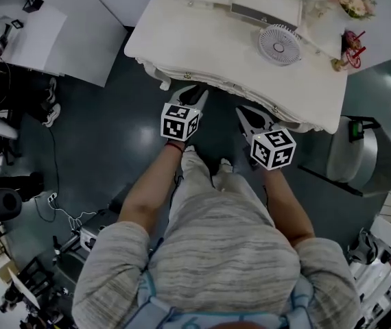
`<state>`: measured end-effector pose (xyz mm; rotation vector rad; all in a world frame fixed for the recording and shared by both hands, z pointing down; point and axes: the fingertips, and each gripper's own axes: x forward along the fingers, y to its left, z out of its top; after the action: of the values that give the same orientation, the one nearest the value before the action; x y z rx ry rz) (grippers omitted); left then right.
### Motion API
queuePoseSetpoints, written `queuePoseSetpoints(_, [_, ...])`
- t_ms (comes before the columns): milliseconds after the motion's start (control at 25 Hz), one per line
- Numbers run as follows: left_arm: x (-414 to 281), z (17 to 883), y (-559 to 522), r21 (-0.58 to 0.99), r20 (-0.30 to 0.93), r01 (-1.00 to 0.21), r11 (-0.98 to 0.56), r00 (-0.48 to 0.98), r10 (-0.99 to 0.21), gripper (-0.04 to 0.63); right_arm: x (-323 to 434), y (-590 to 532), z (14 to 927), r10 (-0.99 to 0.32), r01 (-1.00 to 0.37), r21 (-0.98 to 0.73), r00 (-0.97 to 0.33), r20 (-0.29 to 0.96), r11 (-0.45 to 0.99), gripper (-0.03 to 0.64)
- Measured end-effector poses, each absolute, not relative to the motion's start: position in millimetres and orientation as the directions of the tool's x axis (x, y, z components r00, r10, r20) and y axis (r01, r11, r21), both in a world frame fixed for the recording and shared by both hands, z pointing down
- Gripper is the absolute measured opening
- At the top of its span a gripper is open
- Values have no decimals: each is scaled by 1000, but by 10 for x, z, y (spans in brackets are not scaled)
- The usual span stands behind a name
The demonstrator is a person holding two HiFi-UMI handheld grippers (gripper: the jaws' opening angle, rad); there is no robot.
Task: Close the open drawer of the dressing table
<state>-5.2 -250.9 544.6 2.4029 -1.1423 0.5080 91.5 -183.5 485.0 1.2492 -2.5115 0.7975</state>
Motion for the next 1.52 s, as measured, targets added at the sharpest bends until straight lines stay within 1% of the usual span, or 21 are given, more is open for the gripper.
queuePoseSetpoints(400, [263,4585,-1976,247,355,-736,-630,674,-648,99,1042,-1615,4485,-659,-758,-349,-652,374,552,11])
queuePoseSetpoints(600, [317,4353,-1685,263,323,-722,-640,691,-647,33,1132,-1433,4344,-654,-740,-356,-672,347,571,11])
queuePoseSetpoints(720, [354,4255,-1521,277,310,-708,-650,706,-637,15,1187,-1326,4279,-651,-733,-359,-679,338,578,9])
queuePoseSetpoints(1120, [515,4054,-1108,315,271,-665,-677,747,-607,15,1261,-1033,4103,-629,-709,-314,-705,326,632,9])
queuePoseSetpoints(1280, [576,4028,-1011,327,256,-635,-700,773,-581,15,1254,-1023,4014,-630,-699,-310,-715,303,645,9])
queuePoseSetpoints(1520, [662,4049,-901,365,238,-594,-717,804,-545,15,1301,-1014,4004,-628,-698,-313,-716,305,644,9])
